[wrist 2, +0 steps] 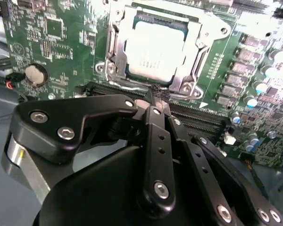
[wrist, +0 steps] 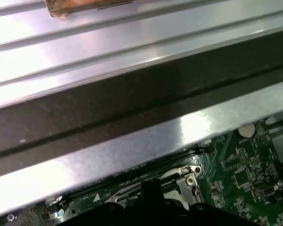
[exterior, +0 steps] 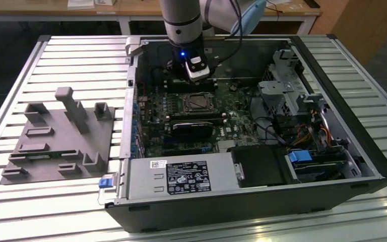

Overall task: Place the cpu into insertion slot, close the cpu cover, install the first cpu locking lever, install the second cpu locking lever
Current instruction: 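Install the first cpu locking lever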

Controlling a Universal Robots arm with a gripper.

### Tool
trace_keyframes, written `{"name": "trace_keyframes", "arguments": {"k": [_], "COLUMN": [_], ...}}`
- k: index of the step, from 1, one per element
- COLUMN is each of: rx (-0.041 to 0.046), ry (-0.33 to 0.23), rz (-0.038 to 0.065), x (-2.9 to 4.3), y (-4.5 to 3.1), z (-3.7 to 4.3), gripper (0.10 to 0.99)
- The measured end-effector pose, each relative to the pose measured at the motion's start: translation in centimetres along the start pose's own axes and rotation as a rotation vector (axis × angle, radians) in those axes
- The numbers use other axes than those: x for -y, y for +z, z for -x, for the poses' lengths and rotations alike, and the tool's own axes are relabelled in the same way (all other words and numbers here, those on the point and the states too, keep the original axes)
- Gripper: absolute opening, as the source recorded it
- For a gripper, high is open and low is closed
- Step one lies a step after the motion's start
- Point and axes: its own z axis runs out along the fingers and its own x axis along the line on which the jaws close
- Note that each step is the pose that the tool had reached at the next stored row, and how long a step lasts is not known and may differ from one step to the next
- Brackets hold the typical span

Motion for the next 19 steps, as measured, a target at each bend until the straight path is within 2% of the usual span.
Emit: {"name": "trace_keyframes", "arguments": {"k": [3,7,19], "rx": [0.0067,0.0047,-0.0134], "ry": [-0.005,-0.007,-0.007], "rz": [-0.024,-0.039,-0.052], "x": [0.08,0.36,1.91], "y": [0.01,0.05,0.34], "z": [0.09,0.54,2.71], "gripper": [0.102,0.102,0.102]}}
